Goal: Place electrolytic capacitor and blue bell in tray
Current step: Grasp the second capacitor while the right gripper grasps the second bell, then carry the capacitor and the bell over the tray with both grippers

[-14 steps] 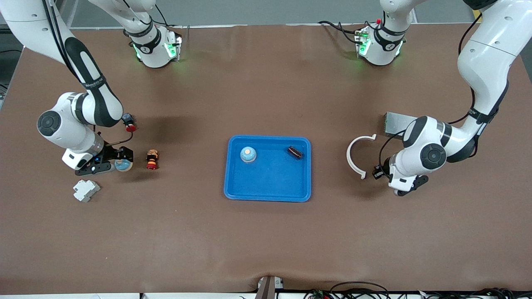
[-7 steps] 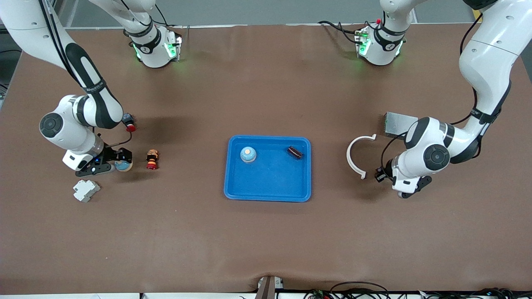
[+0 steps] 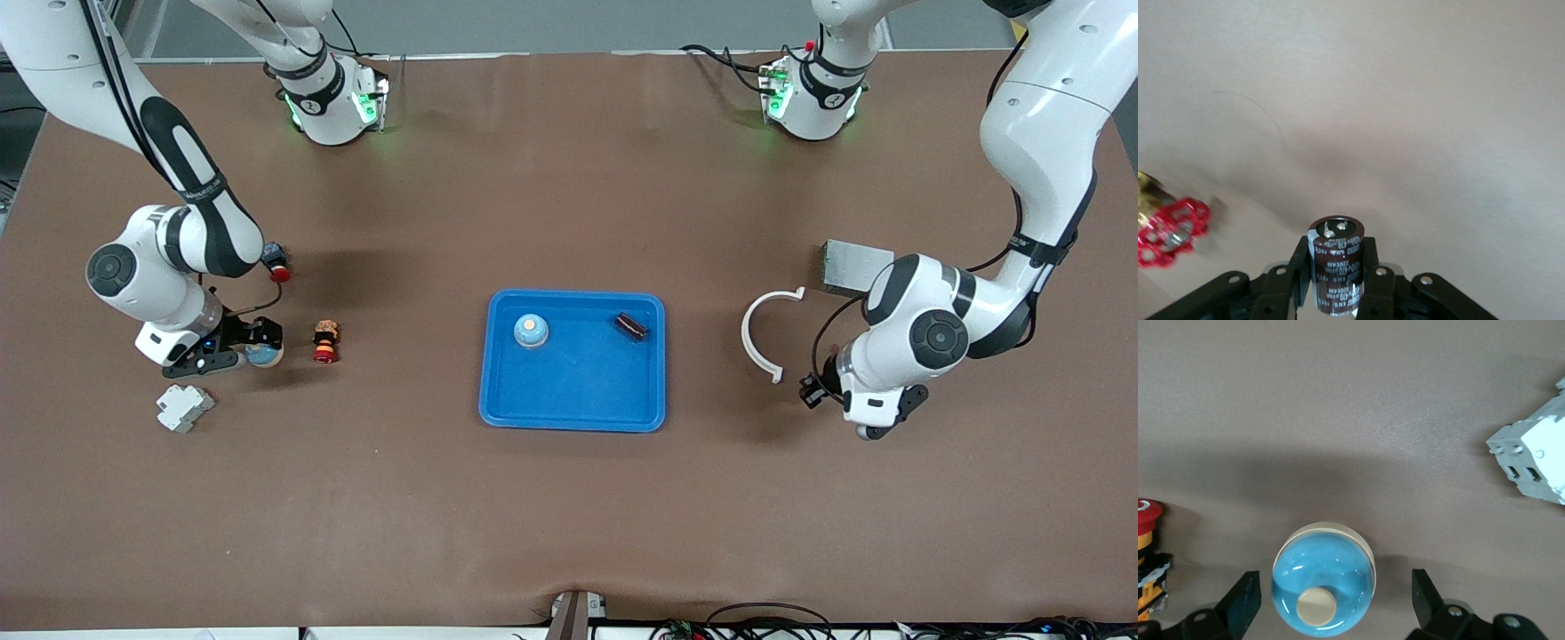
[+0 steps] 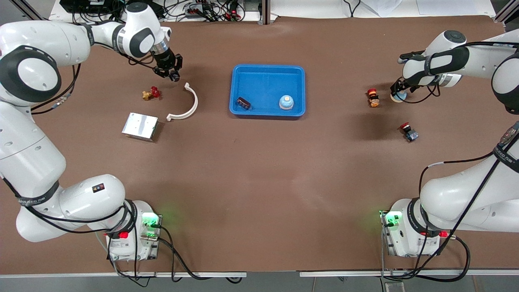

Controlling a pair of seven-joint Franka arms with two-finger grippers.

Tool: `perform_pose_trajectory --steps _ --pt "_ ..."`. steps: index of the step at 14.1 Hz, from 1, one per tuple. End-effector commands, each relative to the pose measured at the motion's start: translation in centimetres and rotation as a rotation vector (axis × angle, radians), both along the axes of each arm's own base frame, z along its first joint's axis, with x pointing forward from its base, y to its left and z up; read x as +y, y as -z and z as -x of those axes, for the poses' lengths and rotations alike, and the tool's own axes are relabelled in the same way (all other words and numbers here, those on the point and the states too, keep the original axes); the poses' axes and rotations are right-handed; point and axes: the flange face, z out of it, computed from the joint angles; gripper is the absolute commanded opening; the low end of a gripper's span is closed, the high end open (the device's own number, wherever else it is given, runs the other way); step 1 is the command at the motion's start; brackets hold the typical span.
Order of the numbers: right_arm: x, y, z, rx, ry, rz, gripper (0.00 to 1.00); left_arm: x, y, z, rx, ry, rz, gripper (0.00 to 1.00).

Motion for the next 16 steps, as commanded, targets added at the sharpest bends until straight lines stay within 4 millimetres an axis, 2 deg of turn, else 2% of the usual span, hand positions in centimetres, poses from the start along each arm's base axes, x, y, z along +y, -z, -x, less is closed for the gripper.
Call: perform_pose_trajectory --steps 1,2,5,6,7,8,9,11,12,14,16 --pt "0.0 -0.1 -0.1 0.0 -0.013 0.002 1.0 -2.4 -2.8 -0.9 0.026 -0.048 -0.011 0.0" --pt "0.0 0.0 -0.1 0.001 -0.016 0.001 1.0 -4.0 -3.7 -1.2 0.027 -0.069 -0.008 0.0" --pt "0.3 0.0 -0.1 0.006 -0.016 0.001 0.75 -7.6 -6.0 -1.9 0.004 -0.147 0.029 0.0" --pt "0.5 0.0 -0.1 0.006 -0.018 0.001 0.59 -9.2 -6.6 -1.8 -0.003 -0.158 0.038 0.0" --pt "0.5 0.0 -0.1 0.008 -0.019 0.001 0.37 -10.6 -7.0 -1.6 -0.009 -0.174 0.037 0.0" --pt "0.7 0.0 -0.2 0.008 -0.021 0.0 0.01 -12.1 -7.7 -1.6 -0.021 -0.194 0.044 0.0" --pt "1.1 -0.2 -0.3 0.005 -0.009 0.0 0.0 -13.9 -8.5 -1.7 -0.035 -0.207 0.057 0.0" --pt "2.7 -1.1 -0.8 0.014 0.01 0.001 0.0 -17.5 -8.8 -0.9 -0.037 -0.213 0.064 0.0" --pt "3.4 -2.1 -1.4 0.03 0.025 0.003 0.0 -18.9 -9.0 -0.6 -0.042 -0.218 0.071 0.0" --pt "6.2 -6.1 -3.5 0.073 0.034 0.012 0.0 -21.6 -8.9 0.4 -0.04 -0.213 0.076 0.0" --pt "9.9 -10.3 -5.7 0.133 0.086 0.028 0.0 -24.0 -8.9 0.9 -0.043 -0.207 0.088 0.0"
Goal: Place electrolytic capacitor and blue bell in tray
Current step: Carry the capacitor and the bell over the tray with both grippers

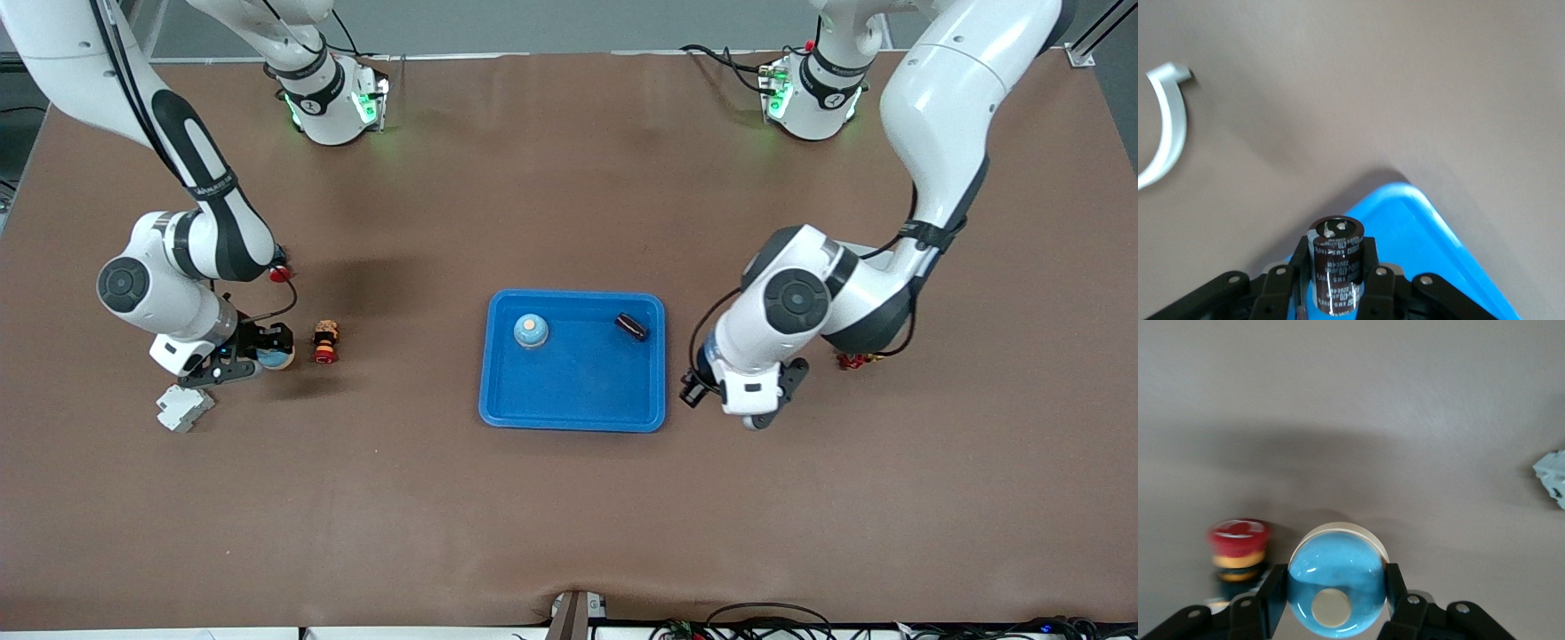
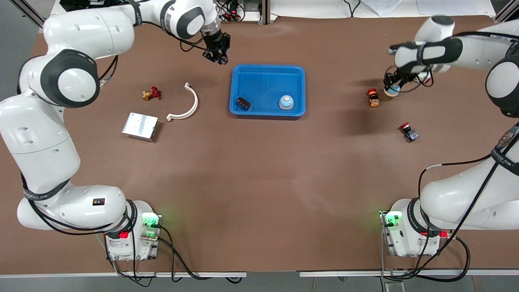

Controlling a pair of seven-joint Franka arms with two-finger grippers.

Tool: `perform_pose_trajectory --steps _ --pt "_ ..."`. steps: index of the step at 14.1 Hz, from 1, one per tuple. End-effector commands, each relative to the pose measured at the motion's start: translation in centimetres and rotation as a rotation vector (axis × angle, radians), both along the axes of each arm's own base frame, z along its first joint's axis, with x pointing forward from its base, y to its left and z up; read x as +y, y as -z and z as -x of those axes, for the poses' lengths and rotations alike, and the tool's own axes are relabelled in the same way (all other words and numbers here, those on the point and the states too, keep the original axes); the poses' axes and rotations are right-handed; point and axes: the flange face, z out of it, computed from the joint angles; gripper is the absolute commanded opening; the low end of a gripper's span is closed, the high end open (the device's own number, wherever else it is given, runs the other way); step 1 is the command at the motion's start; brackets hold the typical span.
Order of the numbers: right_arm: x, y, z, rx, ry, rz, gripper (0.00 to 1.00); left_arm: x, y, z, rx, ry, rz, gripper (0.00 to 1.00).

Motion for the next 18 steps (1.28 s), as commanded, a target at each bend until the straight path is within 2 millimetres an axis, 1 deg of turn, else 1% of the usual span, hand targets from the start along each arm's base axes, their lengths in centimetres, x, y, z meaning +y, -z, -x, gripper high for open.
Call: perform_pose_trajectory --steps 1,2,3,4,5,7,8,10,11,14,15,16,17,18 --pt "5.3 -6.6 -2.6 0.037 0.066 0.037 0.0 -2.2 0.3 -0.4 0.005 -0.014 0.018 0.0" --pt "7.8 -8.0 -3.1 0.042 0.101 0.047 0.0 -3.1 0.7 -0.2 0.001 -0.008 0.009 0.0" --pt "10.3 -8.8 -3.2 0.039 0.137 0.053 0.0 -4.1 1.3 0.2 -0.006 0.003 -0.01 0.0" --pt "13.0 -9.2 -2.9 0.03 0.183 0.055 0.0 -4.5 2.2 0.5 -0.011 0.01 -0.037 0.0" --pt "15.8 -9.5 -2.5 0.021 0.223 0.06 0.0 -5.4 3.0 0.9 -0.021 0.022 -0.048 0.0" --pt "21.5 -9.9 -1.5 0.002 0.323 0.068 0.0 -6.4 4.7 1.4 -0.025 0.017 -0.054 0.0" --pt "24.5 -10.5 -0.8 -0.012 0.36 0.065 0.0 -7.1 5.0 1.6 -0.038 0.015 -0.034 0.0" --pt "29.5 -11.7 0.2 -0.039 0.423 0.054 0.0 -7.6 5.7 1.4 -0.058 -0.001 -0.001 0.0" --pt "31.0 -11.3 0.4 -0.041 0.447 0.053 0.0 -8.0 6.0 1.7 -0.06 -0.002 0.005 0.0" --pt "35.0 -10.2 0.9 -0.034 0.498 0.041 0.0 -8.1 7.4 1.9 -0.039 -0.031 0.003 0.0" --pt "36.2 -9.3 1.0 -0.031 0.519 0.047 0.0 -7.9 7.7 1.7 -0.045 -0.036 0.007 0.0" --pt "37.9 -8.3 1.3 -0.032 0.522 0.052 0.0 -8.3 8.3 1.9 -0.048 -0.031 0.014 0.0" --pt "39.2 -7.5 1.1 -0.04 0.536 0.04 0.0 -8.5 8.8 1.9 -0.058 -0.028 0.016 0.0" --pt "39.7 -6.8 0.5 -0.047 0.567 0.026 0.0 -8.3 9.3 1.8 -0.063 -0.032 0.008 0.0"
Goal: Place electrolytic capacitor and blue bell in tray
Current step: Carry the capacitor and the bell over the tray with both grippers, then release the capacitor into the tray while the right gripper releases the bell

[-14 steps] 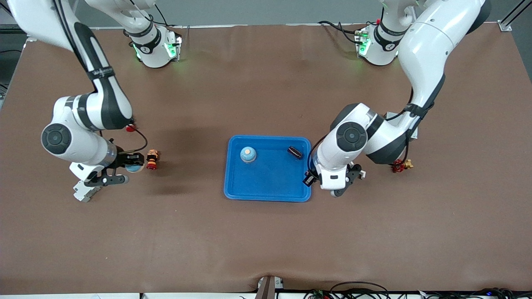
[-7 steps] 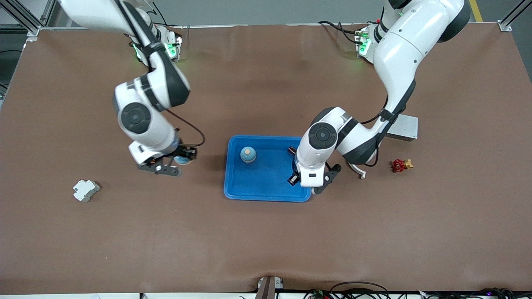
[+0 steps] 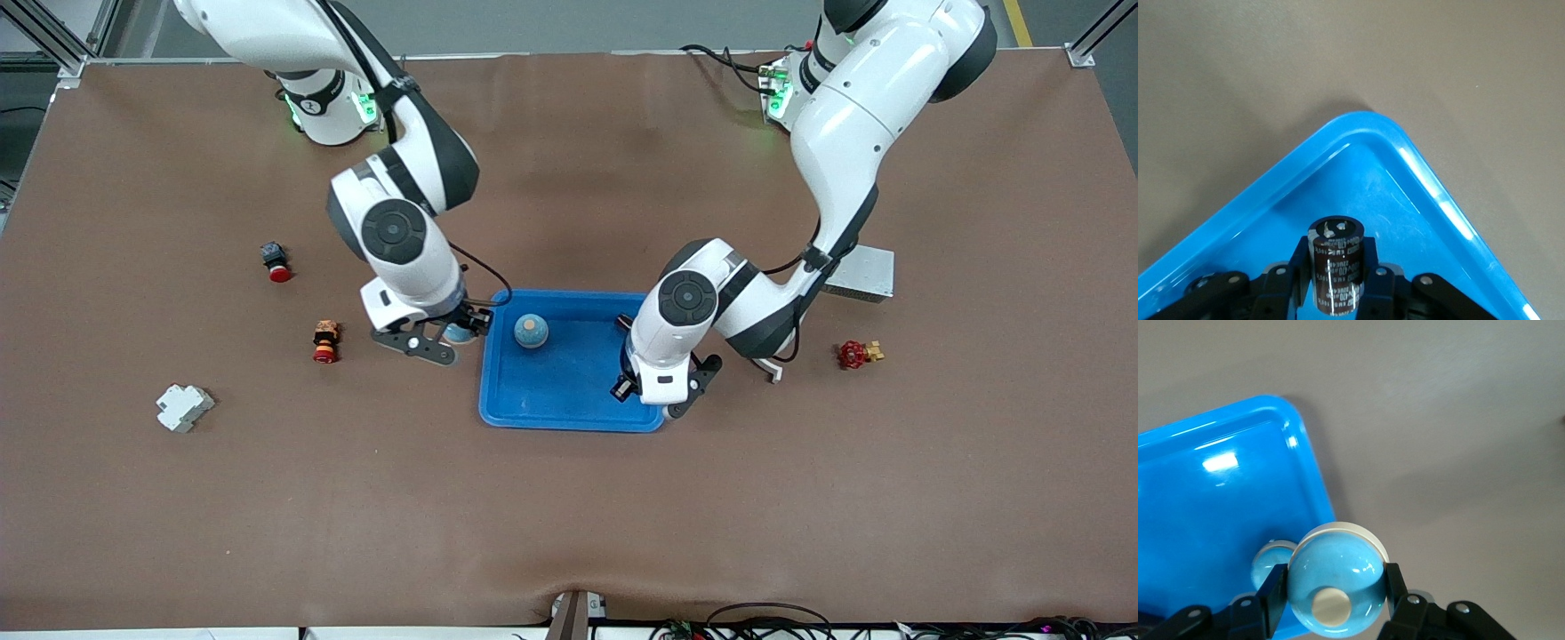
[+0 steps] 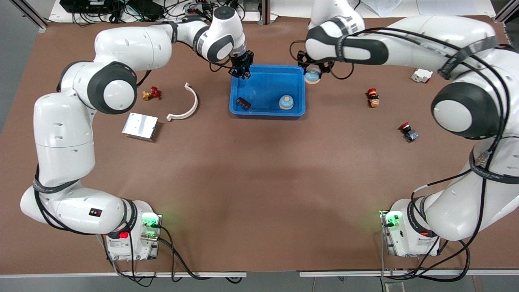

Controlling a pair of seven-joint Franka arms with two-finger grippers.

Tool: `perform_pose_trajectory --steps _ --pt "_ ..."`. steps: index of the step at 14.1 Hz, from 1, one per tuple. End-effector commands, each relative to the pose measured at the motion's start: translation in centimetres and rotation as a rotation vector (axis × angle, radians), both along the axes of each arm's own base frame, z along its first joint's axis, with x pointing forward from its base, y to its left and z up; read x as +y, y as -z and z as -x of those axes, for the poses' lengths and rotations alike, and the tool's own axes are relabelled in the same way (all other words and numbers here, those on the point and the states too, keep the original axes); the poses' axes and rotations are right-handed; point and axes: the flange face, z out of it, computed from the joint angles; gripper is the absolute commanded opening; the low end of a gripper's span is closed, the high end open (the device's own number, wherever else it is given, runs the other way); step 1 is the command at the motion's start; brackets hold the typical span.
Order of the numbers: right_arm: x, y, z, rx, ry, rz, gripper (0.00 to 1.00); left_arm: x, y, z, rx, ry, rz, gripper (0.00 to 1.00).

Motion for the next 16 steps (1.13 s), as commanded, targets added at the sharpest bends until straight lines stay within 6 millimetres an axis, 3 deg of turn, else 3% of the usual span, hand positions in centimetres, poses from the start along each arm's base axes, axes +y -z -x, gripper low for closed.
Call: perform_pose_trajectory --steps 1,5,12,14,16 --pt "2.5 2.2 -1.8 -0.019 0.067 -0.019 0.0 -0.6 1.4 -0.1 -0.01 -0.021 -0.003 0.0" --pt "4.1 5.5 -3.4 -0.054 0.092 -0.055 0.0 -0.4 3.0 0.0 -0.003 -0.02 -0.021 0.0" --pt "5.2 8.9 -5.8 -0.077 0.107 -0.075 0.0 -1.5 3.1 0.6 -0.018 -0.005 -0.022 0.0" --pt "5.4 9.4 -5.8 -0.076 0.106 -0.069 0.0 -1.5 3.1 0.6 -0.018 -0.005 -0.022 0.09" --pt "5.6 10.1 -5.5 -0.067 0.105 -0.062 0.0 -1.5 3.2 0.7 -0.018 -0.004 -0.023 0.33"
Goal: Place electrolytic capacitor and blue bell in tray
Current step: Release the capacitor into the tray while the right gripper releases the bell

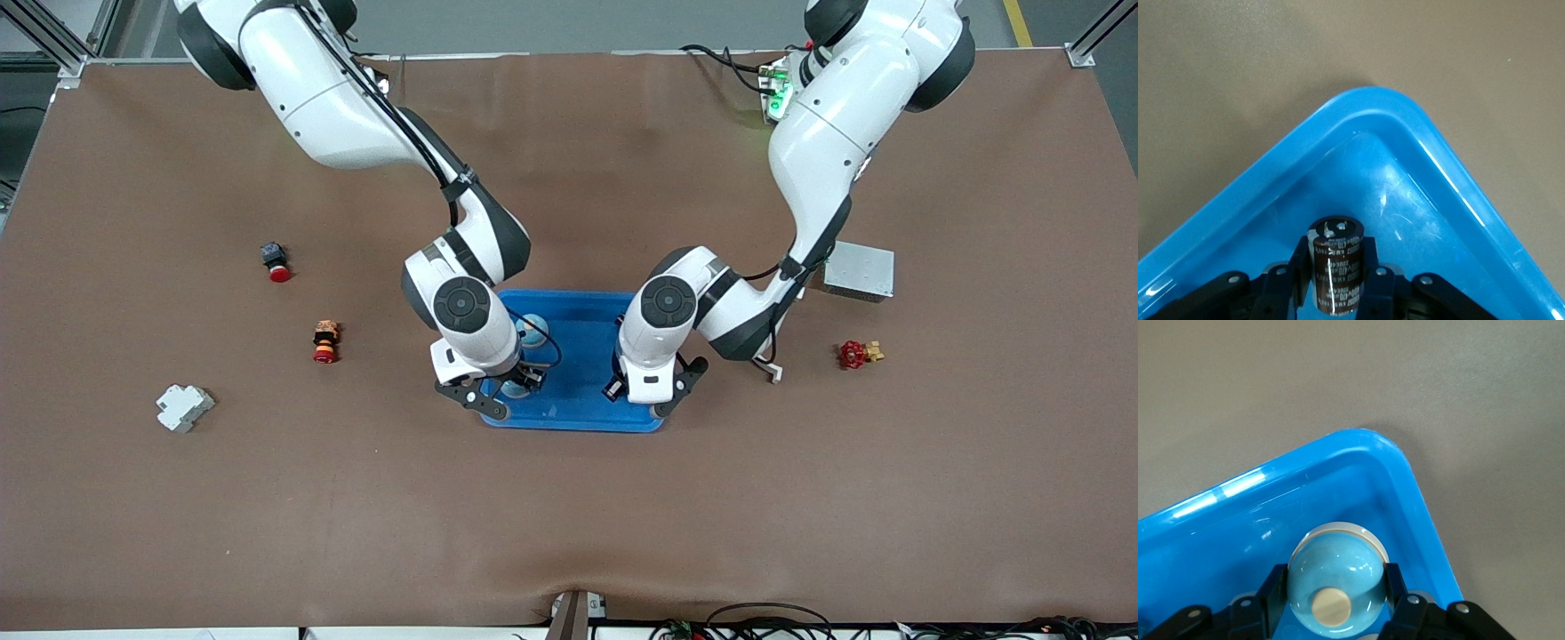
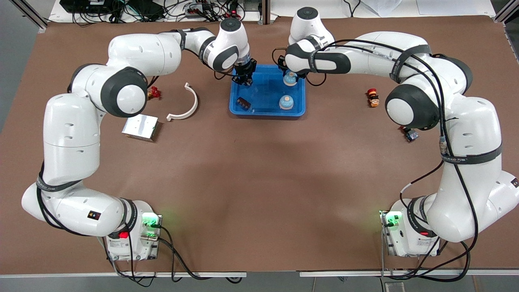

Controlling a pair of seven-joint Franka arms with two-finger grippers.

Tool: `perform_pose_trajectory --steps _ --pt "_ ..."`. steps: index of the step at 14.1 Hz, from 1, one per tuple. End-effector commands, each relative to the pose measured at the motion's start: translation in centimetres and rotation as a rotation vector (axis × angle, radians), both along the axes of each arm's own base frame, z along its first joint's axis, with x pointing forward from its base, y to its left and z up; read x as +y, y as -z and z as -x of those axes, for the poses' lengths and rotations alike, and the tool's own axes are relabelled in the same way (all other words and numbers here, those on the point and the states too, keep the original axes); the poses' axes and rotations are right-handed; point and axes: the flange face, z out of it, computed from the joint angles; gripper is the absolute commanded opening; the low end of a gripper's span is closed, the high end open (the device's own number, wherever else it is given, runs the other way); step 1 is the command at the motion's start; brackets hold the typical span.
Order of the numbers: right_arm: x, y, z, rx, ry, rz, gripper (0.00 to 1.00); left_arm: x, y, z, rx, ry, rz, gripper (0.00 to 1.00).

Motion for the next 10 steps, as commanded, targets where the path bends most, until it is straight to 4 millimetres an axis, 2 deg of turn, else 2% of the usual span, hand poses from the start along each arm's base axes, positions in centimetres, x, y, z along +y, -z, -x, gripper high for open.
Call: perform_pose_trajectory --steps 1,2,3,7,10 --pt "1.0 0.5 0.0 -0.003 0.012 0.012 0.0 -0.4 -0.1 -0.2 -0.013 -0.019 0.003 0.68" --pt "1.3 1.0 0.3 0.003 0.018 0.015 0.0 -0.5 -0.1 -0.1 -0.016 -0.013 -0.001 1.0" --pt "1.7 1.2 0.6 0.003 0.024 0.016 0.0 -1.4 -0.2 0.4 -0.019 0.002 -0.002 1.0" --pt "2.2 2.2 1.1 0.011 0.022 0.023 0.0 -0.8 -0.9 0.1 -0.028 0.002 -0.032 1.0" --pt "2.1 2.5 1.1 0.008 0.025 0.029 0.0 0.1 -3.3 -0.3 -0.015 -0.006 -0.07 1.0"
